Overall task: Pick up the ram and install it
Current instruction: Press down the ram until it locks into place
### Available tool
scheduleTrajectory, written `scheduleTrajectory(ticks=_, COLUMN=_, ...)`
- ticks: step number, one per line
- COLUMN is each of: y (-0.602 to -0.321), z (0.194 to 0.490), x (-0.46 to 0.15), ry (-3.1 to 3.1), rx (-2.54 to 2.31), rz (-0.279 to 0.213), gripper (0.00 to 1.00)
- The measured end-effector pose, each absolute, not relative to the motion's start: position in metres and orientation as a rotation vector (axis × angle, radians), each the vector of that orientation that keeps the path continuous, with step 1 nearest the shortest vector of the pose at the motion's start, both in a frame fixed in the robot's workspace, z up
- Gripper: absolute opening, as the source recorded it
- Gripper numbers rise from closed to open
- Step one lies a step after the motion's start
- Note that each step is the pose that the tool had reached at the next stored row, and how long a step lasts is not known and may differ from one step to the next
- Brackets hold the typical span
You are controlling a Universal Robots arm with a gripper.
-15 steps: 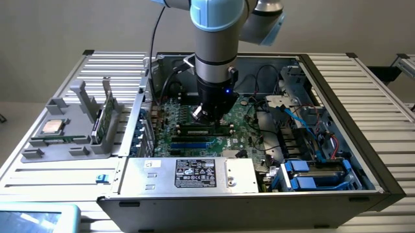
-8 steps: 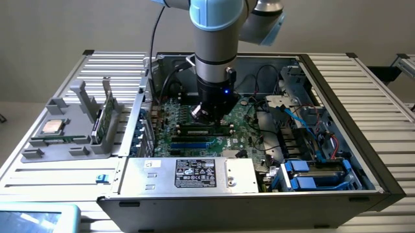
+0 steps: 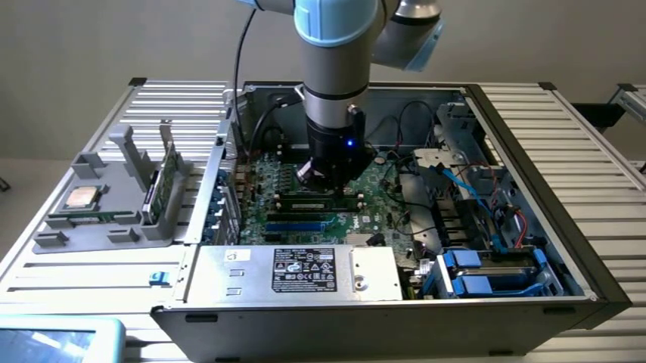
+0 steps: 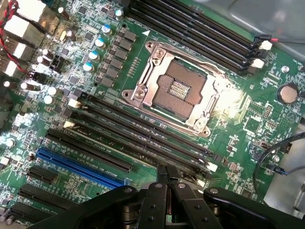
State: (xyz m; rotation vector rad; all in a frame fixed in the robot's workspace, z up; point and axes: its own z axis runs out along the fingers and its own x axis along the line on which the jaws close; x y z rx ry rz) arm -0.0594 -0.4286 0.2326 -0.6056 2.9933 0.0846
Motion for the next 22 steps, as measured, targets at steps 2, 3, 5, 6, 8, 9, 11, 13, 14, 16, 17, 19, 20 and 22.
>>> scheduleTrajectory(ticks=2, y=-0.4286, z=0.2328, x=-0.0593, ry=2.999, rx=-0.572, rz=0.083, gripper=0.09)
scheduleTrajectory(ticks=3, y=-0.4286, z=0.2329, x=-0.0594, ry=3.002, rx=-0.555, rz=0.083, gripper=0.09)
scheduleTrajectory(ticks=5, y=-0.4286, z=0.2329, x=-0.0594, ry=3.007, rx=-0.528, rz=0.081, gripper=0.09)
scheduleTrajectory(ticks=6, y=-0.4286, z=0.233, x=-0.0593, ry=3.009, rx=-0.517, rz=0.081, gripper=0.09)
scheduleTrajectory(ticks=8, y=-0.4285, z=0.2334, x=-0.0594, ry=3.012, rx=-0.498, rz=0.08, gripper=0.09)
scheduleTrajectory(ticks=9, y=-0.4285, z=0.2338, x=-0.0594, ry=3.013, rx=-0.491, rz=0.08, gripper=0.09)
scheduleTrajectory(ticks=11, y=-0.4284, z=0.2352, x=-0.0595, ry=3.015, rx=-0.478, rz=0.079, gripper=0.09)
scheduleTrajectory(ticks=13, y=-0.4283, z=0.2363, x=-0.0595, ry=3.017, rx=-0.467, rz=0.079, gripper=0.09)
scheduleTrajectory(ticks=14, y=-0.4283, z=0.2367, x=-0.0596, ry=3.018, rx=-0.459, rz=0.079, gripper=0.09)
scheduleTrajectory(ticks=16, y=-0.4283, z=0.237, x=-0.0597, ry=3.023, rx=-0.442, rz=0.079, gripper=0.09)
scheduleTrajectory(ticks=17, y=-0.4283, z=0.2371, x=-0.0597, ry=3.026, rx=-0.431, rz=0.079, gripper=0.09)
scheduleTrajectory(ticks=19, y=-0.4283, z=0.2372, x=-0.0597, ry=3.035, rx=-0.408, rz=0.079, gripper=0.09)
scheduleTrajectory(ticks=20, y=-0.4283, z=0.2371, x=-0.0596, ry=3.04, rx=-0.395, rz=0.079, gripper=0.09)
scheduleTrajectory(ticks=22, y=-0.4283, z=0.2372, x=-0.0597, ry=3.048, rx=-0.367, rz=0.079, gripper=0.09)
